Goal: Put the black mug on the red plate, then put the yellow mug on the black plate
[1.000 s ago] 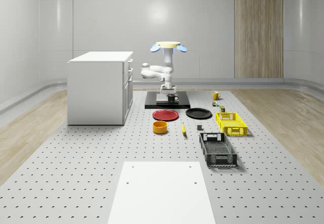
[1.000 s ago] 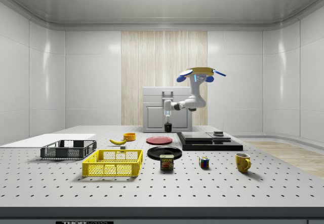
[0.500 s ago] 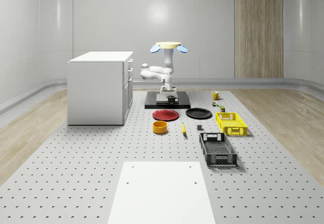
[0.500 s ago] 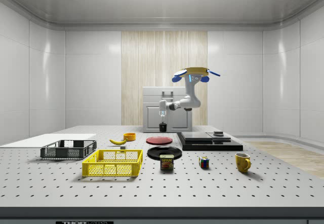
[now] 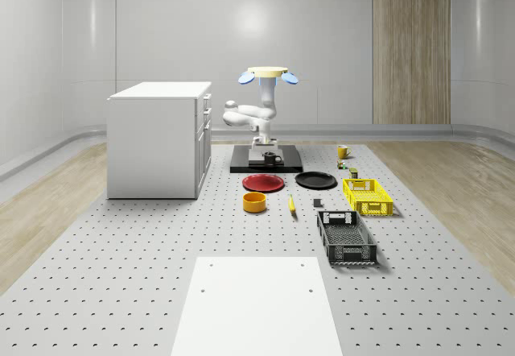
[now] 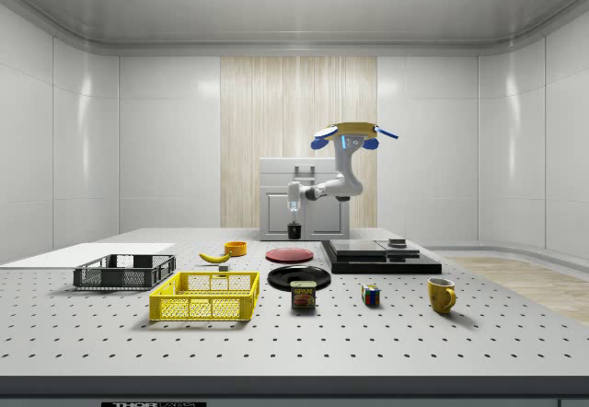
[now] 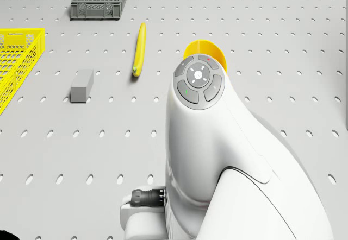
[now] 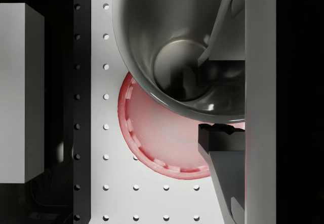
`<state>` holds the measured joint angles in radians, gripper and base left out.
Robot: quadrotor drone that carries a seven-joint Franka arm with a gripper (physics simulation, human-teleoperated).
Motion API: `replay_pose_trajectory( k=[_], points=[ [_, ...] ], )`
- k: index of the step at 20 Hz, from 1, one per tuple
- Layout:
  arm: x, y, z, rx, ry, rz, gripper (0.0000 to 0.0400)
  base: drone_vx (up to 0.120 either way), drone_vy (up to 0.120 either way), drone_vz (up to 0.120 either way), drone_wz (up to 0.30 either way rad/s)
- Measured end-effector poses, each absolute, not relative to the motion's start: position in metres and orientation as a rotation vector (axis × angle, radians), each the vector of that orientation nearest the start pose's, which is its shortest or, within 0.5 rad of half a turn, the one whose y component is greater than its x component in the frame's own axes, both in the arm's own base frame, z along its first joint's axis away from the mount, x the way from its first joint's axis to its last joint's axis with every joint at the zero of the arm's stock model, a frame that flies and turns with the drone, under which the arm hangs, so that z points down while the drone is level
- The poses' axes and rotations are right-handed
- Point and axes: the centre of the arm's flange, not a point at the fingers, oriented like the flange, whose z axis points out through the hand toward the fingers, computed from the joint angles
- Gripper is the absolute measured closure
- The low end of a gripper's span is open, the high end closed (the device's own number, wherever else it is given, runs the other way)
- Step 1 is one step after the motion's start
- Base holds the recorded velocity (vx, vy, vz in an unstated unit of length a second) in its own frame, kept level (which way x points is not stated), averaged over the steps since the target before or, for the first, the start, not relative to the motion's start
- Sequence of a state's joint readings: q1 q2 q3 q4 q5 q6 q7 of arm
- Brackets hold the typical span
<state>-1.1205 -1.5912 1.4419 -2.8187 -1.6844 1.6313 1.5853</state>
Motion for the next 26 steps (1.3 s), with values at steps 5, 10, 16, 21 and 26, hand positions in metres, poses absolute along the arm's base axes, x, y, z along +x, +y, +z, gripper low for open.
replay_pose_trajectory(
  k=[5,10,16,21,26],
  points=[
    [0.323,0.063,0.477,0.001,-0.002,0.786,0.0290,0.000,0.000,0.000,0.000],
    [0.323,0.077,0.489,0.001,-0.002,0.786,0.0290,0.000,0.000,0.000,0.000],
    [0.323,0.083,0.512,0.002,-0.002,0.786,0.0290,0.000,0.000,0.000,0.000],
    [0.323,0.085,0.534,0.002,-0.002,0.786,0.0290,0.000,0.000,0.000,0.000],
    [0.323,0.086,0.556,0.002,-0.002,0.786,0.0290,0.000,0.000,0.000,0.000]
  ],
)
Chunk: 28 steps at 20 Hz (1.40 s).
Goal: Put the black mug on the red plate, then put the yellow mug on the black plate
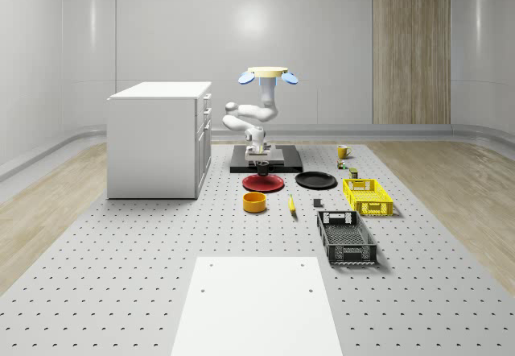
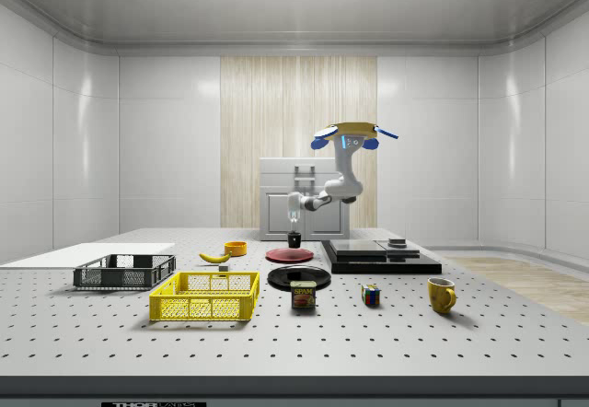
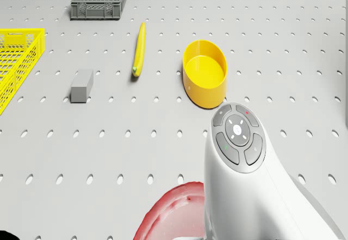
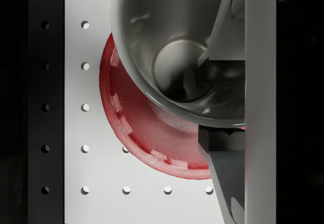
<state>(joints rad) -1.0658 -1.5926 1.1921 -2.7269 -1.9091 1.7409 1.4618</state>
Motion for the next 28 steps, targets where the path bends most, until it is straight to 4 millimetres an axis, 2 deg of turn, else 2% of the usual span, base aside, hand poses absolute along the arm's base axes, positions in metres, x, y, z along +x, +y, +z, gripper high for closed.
replay_pose_trajectory(
  k=[5,13,14,15,17,19,23,28],
  points=[
    [0.324,0.086,0.570,0.001,-0.002,0.786,0.0290,0.000,0.000,0.000,0.000],
    [0.337,0.086,0.581,0.001,-0.002,0.786,0.0290,0.000,0.000,0.000,0.000],
    [0.338,0.086,0.582,0.001,-0.002,0.786,0.0267,0.000,0.000,0.000,0.000],
    [0.338,0.086,0.584,0.001,-0.002,0.786,0.0208,0.000,0.000,0.000,0.000],
    [0.339,0.086,0.584,0.001,-0.002,0.786,0.0126,0.000,0.000,0.000,0.000],
    [0.340,0.086,0.580,0.001,-0.002,0.786,0.0077,0.000,0.000,0.000,0.000],
    [0.340,0.086,0.566,0.001,-0.002,0.786,0.0028,0.000,0.000,0.000,0.000],
    [0.341,0.086,0.545,0.002,-0.002,0.786,0.0008,0.000,0.000,0.040,0.000]
  ],
)
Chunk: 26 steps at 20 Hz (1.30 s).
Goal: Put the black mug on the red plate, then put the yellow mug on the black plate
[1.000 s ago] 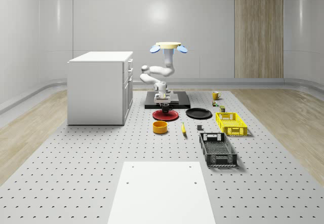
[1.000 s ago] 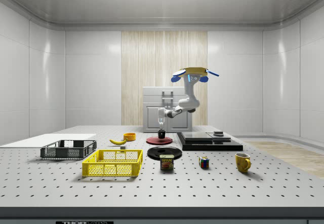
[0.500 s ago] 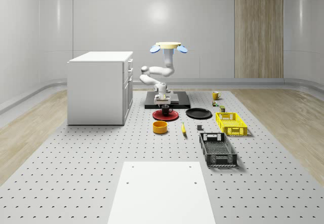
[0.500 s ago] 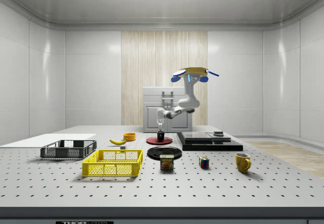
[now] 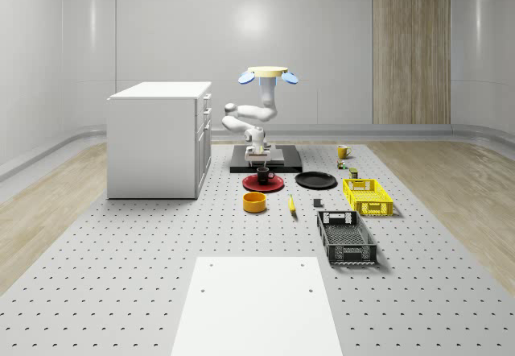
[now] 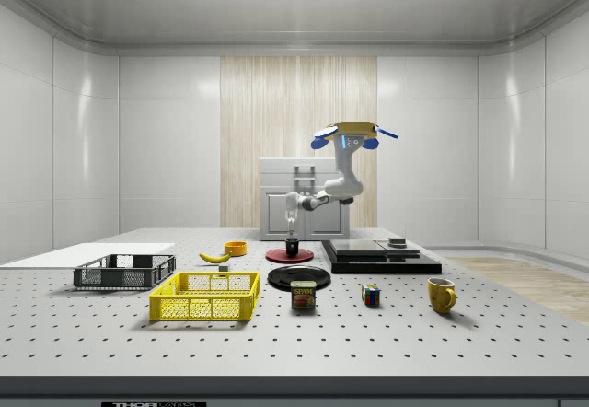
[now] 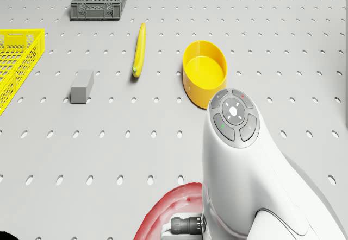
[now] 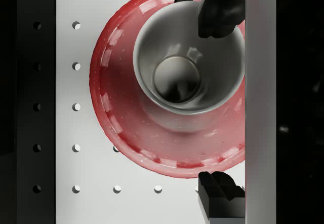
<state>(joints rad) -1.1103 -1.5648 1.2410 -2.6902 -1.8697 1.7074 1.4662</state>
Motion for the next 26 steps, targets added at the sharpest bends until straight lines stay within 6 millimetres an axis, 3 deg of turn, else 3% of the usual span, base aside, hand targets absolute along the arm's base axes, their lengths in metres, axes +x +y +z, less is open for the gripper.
replay_pose_trajectory(
  k=[8,11,26],
  points=[
    [0.341,0.086,0.532,0.002,-0.002,0.786,0.0001,0.000,0.000,0.120,0.000],
    [0.341,0.086,0.530,0.002,-0.002,0.786,0.0001,-0.080,0.107,0.107,0.000],
    [0.341,0.086,0.529,0.002,-0.002,0.786,0.0000,-0.120,0.120,0.000,0.000]
  ],
)
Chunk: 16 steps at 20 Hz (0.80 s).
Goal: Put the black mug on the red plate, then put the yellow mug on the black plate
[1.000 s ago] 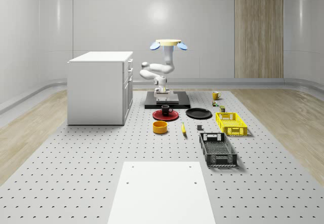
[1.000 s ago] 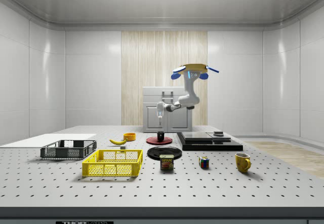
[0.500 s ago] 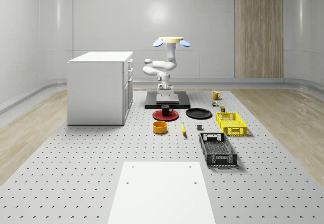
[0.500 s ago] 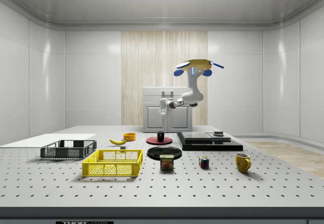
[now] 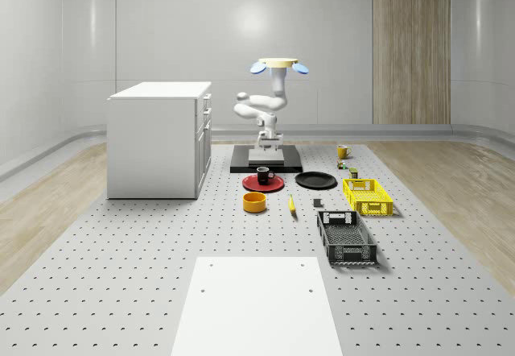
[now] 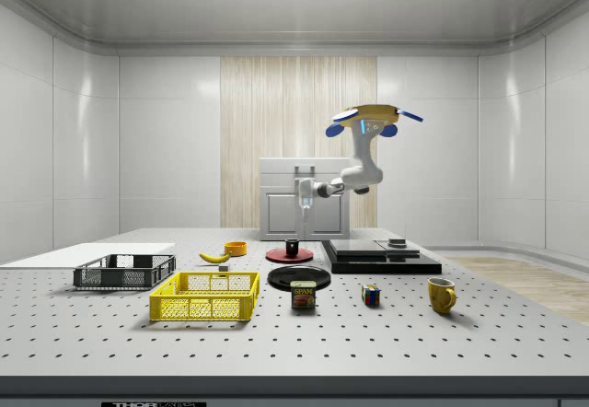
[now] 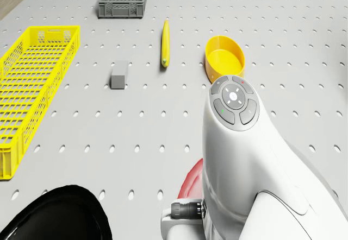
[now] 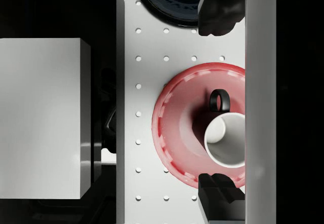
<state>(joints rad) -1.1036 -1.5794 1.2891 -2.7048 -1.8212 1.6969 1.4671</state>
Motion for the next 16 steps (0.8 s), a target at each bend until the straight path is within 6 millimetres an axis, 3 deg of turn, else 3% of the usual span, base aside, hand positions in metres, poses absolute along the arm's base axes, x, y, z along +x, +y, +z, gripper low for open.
replay_pose_trajectory(
  k=[16],
  points=[
    [0.3407,0.0860,0.5287,0.002,-0.002,0.786,0.0000,-0.120,0.120,0.000,0.000]
  ],
)
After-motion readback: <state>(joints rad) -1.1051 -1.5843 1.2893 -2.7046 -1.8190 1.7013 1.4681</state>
